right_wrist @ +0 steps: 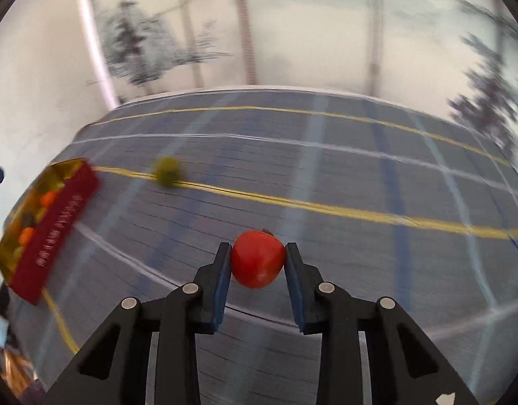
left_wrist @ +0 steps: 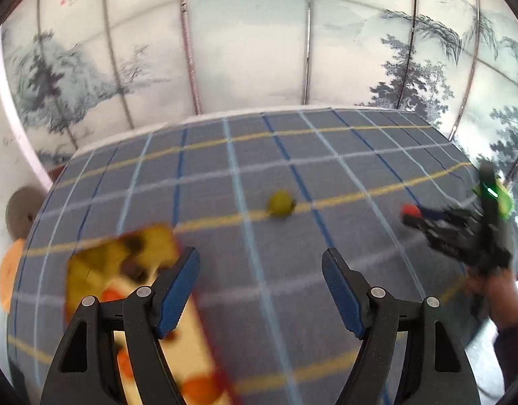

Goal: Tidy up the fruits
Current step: 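Grasp a red tomato with the right tool while the left tool grasps a green-yellow fruit, then lower the green-yellow fruit into the gold tin and open the left tool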

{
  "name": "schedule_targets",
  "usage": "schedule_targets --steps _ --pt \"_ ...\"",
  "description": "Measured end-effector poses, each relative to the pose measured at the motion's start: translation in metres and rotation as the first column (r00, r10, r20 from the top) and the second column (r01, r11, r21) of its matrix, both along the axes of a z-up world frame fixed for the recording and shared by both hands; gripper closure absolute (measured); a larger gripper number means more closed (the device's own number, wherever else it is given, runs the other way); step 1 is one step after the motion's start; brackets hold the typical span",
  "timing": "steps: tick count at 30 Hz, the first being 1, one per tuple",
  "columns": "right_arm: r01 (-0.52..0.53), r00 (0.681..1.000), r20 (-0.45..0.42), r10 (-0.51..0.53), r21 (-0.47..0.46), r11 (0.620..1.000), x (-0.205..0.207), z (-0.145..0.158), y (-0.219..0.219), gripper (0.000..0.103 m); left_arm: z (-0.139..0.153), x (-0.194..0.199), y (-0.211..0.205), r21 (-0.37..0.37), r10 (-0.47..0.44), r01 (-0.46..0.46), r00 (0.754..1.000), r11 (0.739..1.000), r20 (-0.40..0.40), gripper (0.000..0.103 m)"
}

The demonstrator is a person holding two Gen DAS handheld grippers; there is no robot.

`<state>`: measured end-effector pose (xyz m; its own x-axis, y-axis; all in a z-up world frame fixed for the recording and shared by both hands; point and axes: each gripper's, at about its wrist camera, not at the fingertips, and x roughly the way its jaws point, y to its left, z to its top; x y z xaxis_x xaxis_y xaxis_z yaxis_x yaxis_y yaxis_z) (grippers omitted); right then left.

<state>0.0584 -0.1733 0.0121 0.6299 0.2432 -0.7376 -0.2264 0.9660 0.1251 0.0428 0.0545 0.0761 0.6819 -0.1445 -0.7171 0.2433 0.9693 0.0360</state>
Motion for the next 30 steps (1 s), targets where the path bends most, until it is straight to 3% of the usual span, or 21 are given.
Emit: schedule_targets --steps 3,7,11,13,14,19,22,30 --pt "0.070 0.997 -0.019 -0.070 0.023 0.997 -0.004 -0.008 -0.038 0.074 -0.020 0.046 -0.025 0.060 0.001 0.001 0.999 0.998 -0.034 0.028" --pt "0.086 0.996 -0.033 -0.084 0.090 0.992 -0.007 -0.014 -0.059 0.073 -0.052 0.103 -0.040 0.027 0.008 -0.004 0.988 1.000 -0.154 0.028" --pt "0.058 0.998 -0.026 -0.055 0.119 0.991 -0.010 -0.014 -0.061 0.073 -0.075 0.129 -0.042 0.027 0.040 -0.036 0.980 0.999 -0.197 0.029" --pt "0.036 0.999 -0.024 -0.033 0.128 0.991 -0.010 -0.013 -0.057 0.073 -0.086 0.140 -0.043 0.006 0.047 -0.047 0.971 0.999 -0.236 0.048" --pt "0.029 0.999 -0.024 -0.026 0.131 0.991 -0.010 -0.013 -0.056 0.073 -0.092 0.144 -0.045 -0.008 0.033 -0.037 0.963 0.999 -0.267 0.067" --pt "0.015 0.999 -0.033 -0.011 0.150 0.989 -0.009 -0.014 -0.056 0.073 -0.093 0.130 -0.062 0.090 0.049 -0.030 0.976 0.995 -0.214 0.069" --pt "0.025 0.999 -0.046 -0.018 0.162 0.986 -0.008 -0.016 -0.058 0.073 -0.084 0.103 -0.064 0.028 0.038 -0.033 0.978 0.999 -0.204 0.069" --pt "0.053 0.996 -0.084 -0.041 0.152 0.987 -0.002 -0.021 -0.060 0.073 -0.040 0.001 -0.056 0.001 0.083 -0.083 0.991 0.997 -0.108 0.068"
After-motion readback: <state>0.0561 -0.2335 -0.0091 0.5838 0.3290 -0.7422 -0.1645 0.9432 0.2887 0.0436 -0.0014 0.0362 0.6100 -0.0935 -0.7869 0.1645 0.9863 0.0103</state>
